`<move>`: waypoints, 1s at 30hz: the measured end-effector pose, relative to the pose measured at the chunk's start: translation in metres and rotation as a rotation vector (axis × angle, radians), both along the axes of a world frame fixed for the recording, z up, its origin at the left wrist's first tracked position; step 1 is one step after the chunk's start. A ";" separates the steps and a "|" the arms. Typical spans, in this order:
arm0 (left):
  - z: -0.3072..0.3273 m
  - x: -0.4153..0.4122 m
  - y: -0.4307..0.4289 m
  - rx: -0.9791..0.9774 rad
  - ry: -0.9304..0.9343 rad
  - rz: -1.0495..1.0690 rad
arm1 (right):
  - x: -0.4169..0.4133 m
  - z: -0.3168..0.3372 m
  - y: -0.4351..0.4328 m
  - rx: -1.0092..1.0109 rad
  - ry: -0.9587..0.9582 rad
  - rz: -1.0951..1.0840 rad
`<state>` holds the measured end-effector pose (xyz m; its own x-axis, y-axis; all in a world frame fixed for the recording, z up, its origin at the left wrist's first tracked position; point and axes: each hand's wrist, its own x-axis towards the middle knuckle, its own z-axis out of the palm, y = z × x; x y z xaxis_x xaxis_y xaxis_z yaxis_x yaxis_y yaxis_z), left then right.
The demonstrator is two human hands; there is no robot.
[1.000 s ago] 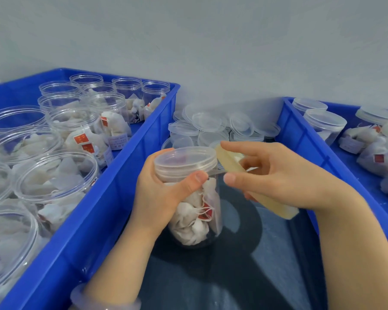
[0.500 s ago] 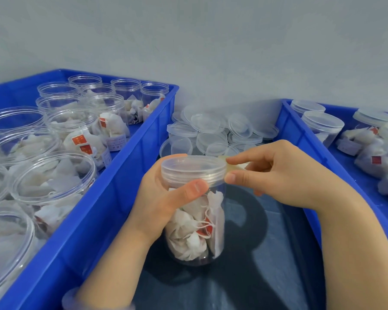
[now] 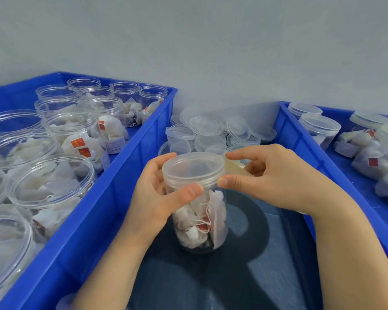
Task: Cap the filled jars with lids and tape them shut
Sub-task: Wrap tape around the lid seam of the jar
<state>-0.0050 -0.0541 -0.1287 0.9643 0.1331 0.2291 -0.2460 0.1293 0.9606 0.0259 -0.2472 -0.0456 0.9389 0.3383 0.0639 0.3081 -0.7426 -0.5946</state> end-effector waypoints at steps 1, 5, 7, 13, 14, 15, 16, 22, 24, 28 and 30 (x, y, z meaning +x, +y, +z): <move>0.000 0.000 -0.002 0.033 0.001 0.014 | -0.001 -0.001 0.002 -0.017 -0.016 -0.004; -0.003 0.000 -0.009 0.080 0.017 0.172 | -0.004 -0.003 0.014 -0.078 -0.051 0.017; -0.002 0.001 -0.008 0.127 0.008 0.245 | -0.002 -0.006 0.015 -0.105 -0.045 0.102; 0.000 -0.002 -0.003 0.197 -0.027 0.315 | 0.002 -0.009 0.011 -0.038 0.095 0.223; 0.001 -0.002 -0.004 0.214 -0.033 0.308 | 0.002 -0.011 0.011 -0.043 0.078 0.230; 0.001 -0.002 -0.005 0.218 -0.038 0.310 | 0.003 -0.013 0.012 -0.039 0.060 0.231; 0.001 -0.002 -0.007 0.210 -0.037 0.326 | 0.005 -0.015 0.012 -0.029 0.047 0.229; 0.004 -0.001 -0.006 0.210 -0.003 0.452 | 0.004 -0.015 0.016 0.064 0.027 0.184; 0.005 -0.002 -0.005 0.229 -0.010 0.426 | 0.004 -0.014 0.015 0.070 -0.027 0.137; 0.007 -0.003 -0.008 0.188 -0.026 0.325 | 0.004 -0.010 0.013 0.054 -0.070 0.071; 0.006 -0.004 -0.008 0.168 -0.033 0.287 | 0.005 -0.010 0.010 0.062 -0.038 0.054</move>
